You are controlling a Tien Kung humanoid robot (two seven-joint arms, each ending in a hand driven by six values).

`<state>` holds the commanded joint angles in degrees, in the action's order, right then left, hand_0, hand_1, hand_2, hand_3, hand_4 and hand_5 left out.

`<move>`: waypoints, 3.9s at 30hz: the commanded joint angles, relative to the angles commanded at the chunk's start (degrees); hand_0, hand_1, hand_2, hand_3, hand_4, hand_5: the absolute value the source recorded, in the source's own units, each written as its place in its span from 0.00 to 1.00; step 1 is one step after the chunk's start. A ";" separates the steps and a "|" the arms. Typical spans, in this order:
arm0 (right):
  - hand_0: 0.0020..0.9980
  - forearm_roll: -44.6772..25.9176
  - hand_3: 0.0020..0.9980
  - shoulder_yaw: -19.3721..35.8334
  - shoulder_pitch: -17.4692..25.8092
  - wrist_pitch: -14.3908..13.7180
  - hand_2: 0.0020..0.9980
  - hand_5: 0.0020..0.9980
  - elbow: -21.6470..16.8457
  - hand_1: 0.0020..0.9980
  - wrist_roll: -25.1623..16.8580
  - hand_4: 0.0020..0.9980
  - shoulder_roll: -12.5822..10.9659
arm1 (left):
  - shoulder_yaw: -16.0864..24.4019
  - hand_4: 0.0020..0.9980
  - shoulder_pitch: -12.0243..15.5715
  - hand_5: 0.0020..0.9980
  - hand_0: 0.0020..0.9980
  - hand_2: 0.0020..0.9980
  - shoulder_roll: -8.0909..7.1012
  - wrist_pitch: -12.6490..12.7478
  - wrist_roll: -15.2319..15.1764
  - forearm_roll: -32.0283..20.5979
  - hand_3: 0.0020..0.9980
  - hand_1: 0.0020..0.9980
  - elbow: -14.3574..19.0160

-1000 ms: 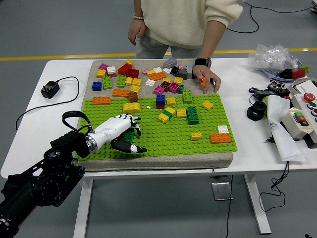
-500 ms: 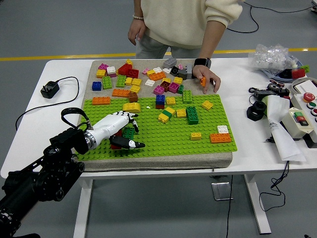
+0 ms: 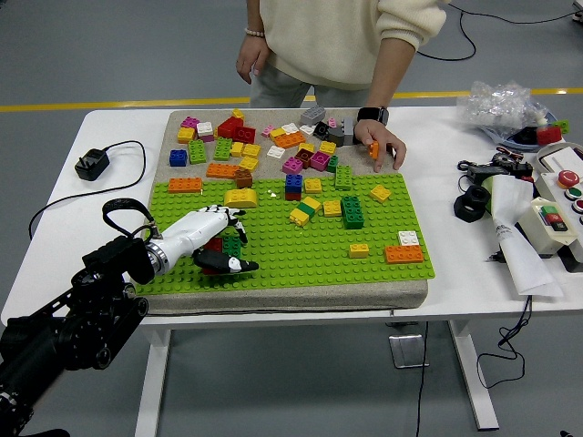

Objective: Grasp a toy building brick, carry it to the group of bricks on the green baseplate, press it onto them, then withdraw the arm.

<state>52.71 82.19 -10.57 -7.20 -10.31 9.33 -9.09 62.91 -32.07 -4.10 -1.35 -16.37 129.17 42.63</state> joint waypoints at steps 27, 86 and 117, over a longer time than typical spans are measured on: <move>0.79 -0.41 0.72 0.67 0.20 0.15 0.75 0.55 0.00 0.70 -0.12 0.91 -0.01 | 6.31 0.96 6.93 0.70 1.00 0.92 -3.59 0.30 -0.41 -3.32 0.57 0.97 12.87; 0.79 -0.30 0.72 0.81 0.16 -0.01 0.75 0.55 0.00 0.70 0.85 0.91 -0.02 | 6.14 0.94 11.24 0.74 1.00 0.91 -2.84 0.54 -0.71 -4.14 0.57 0.96 15.11; 0.79 -0.03 0.71 -0.22 -0.79 -0.21 0.75 0.55 0.00 0.70 0.75 0.91 0.39 | 12.47 0.99 2.32 0.47 1.00 0.71 -5.98 0.95 -1.59 -14.15 0.75 0.79 11.98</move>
<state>52.68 81.97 -11.36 -7.41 -10.31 10.08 -8.70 75.37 -29.75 -10.08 -0.40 -17.96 115.02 54.61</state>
